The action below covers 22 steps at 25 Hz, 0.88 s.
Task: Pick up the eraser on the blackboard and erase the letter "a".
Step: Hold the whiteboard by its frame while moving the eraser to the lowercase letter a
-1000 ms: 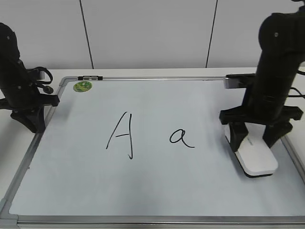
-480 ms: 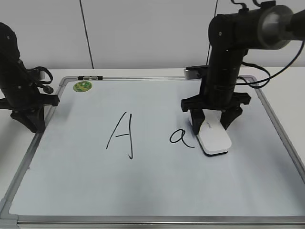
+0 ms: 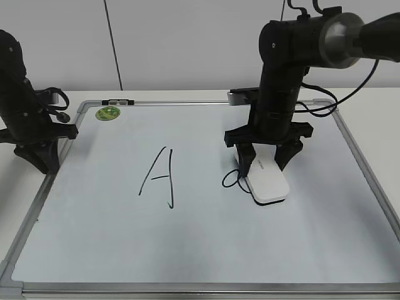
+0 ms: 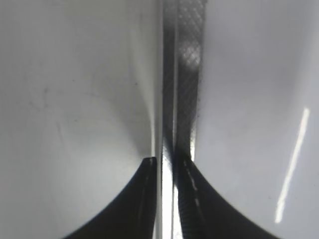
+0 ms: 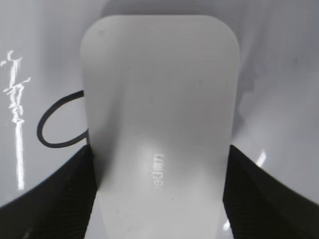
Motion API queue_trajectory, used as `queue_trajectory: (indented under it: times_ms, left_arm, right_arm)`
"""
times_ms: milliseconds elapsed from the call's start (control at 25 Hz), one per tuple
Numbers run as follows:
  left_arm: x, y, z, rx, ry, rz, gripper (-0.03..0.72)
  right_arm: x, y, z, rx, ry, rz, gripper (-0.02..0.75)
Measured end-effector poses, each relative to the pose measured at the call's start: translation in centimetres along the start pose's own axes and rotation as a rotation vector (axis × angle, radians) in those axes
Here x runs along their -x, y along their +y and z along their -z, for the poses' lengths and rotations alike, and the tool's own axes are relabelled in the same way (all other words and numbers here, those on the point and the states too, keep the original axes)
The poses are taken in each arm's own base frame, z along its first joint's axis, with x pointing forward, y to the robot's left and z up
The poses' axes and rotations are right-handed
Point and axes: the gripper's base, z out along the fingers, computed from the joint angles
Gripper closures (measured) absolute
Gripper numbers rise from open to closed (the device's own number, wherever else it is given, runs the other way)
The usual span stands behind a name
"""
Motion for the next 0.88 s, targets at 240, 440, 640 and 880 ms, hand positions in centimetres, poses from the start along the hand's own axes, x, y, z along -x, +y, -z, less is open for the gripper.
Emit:
queue_trajectory:
  times_ms: [240,440,640,880]
  left_arm:
    - [0.0,0.0,0.0,0.0,-0.002,0.0,0.583]
    - [0.0,0.0,0.0,0.0,-0.002,0.0,0.582]
    - [0.0,0.0,0.0,-0.002,-0.002,0.001,0.582]
    - [0.0,0.0,0.0,-0.002,-0.002,0.001,0.582]
  right_arm:
    - [0.0,0.6,-0.1,0.039,0.004,0.027,0.213]
    - [-0.3,2.6,-0.3,0.061,0.01,0.061,0.213]
    - [-0.7,4.8,-0.6,0.073,0.015,0.104,0.213]
    - [-0.9,5.4,-0.6,0.072,0.017,0.118,0.213]
